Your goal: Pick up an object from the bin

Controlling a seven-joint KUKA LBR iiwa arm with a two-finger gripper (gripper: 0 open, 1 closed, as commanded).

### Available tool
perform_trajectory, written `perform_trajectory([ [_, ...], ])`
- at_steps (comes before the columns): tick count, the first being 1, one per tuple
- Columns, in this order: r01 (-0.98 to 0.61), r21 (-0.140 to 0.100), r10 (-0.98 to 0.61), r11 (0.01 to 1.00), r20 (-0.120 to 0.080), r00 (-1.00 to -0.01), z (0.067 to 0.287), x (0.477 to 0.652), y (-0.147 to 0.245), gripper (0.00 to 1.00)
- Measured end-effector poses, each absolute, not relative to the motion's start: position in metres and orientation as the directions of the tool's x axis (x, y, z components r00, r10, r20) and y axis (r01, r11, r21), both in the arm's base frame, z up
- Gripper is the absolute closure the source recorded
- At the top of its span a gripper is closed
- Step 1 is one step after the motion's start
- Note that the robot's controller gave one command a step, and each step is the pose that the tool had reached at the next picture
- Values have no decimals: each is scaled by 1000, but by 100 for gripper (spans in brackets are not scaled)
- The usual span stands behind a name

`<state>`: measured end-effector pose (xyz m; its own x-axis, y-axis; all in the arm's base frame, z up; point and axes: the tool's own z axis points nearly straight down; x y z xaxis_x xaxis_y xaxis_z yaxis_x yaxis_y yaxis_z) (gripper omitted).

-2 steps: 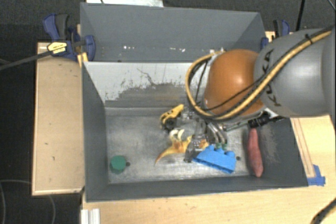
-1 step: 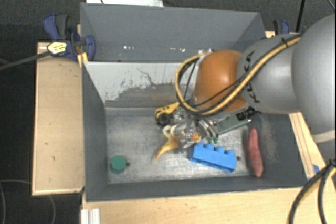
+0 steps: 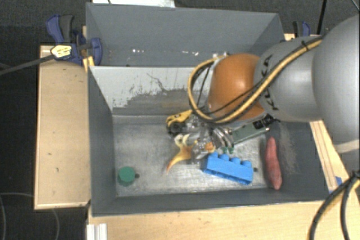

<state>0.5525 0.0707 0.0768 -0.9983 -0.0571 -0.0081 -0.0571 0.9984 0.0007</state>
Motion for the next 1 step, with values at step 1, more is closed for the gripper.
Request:
perform_trajectory([
  [1, -28, 0, -28, 1000, -1, -1000, 183, 557, 60, 100],
])
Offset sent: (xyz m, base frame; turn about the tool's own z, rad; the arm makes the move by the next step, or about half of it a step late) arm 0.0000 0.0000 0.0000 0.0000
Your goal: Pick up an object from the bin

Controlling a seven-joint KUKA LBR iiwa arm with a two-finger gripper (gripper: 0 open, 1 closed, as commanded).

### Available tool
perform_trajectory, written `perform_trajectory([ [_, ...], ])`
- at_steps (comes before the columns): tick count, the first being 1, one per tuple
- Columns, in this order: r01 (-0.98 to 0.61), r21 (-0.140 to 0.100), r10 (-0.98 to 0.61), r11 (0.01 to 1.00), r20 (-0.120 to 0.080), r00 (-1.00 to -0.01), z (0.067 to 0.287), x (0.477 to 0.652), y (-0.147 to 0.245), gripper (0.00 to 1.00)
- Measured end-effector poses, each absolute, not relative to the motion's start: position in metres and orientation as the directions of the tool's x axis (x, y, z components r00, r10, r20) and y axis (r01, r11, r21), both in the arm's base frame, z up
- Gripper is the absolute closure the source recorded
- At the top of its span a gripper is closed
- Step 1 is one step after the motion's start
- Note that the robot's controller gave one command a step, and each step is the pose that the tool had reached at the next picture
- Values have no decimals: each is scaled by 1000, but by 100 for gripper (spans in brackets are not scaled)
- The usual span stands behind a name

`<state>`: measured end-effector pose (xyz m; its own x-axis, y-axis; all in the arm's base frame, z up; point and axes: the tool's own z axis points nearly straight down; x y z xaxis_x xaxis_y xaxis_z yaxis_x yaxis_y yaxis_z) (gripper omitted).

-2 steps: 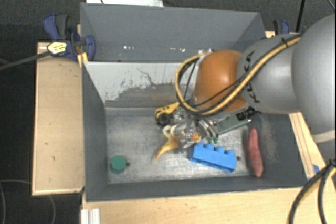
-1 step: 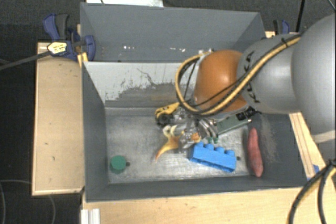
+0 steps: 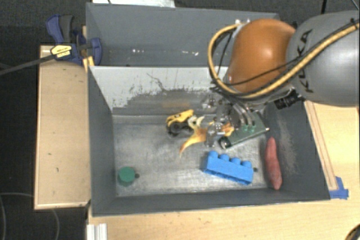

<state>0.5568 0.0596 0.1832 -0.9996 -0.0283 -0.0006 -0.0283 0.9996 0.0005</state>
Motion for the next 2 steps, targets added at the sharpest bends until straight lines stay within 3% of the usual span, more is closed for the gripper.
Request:
perform_trajectory([
  [1, -27, 1, -27, 1000, -1, -1000, 183, 557, 60, 100],
  [2, -103, 0, -103, 995, 4, -995, 215, 556, 59, 100],
])
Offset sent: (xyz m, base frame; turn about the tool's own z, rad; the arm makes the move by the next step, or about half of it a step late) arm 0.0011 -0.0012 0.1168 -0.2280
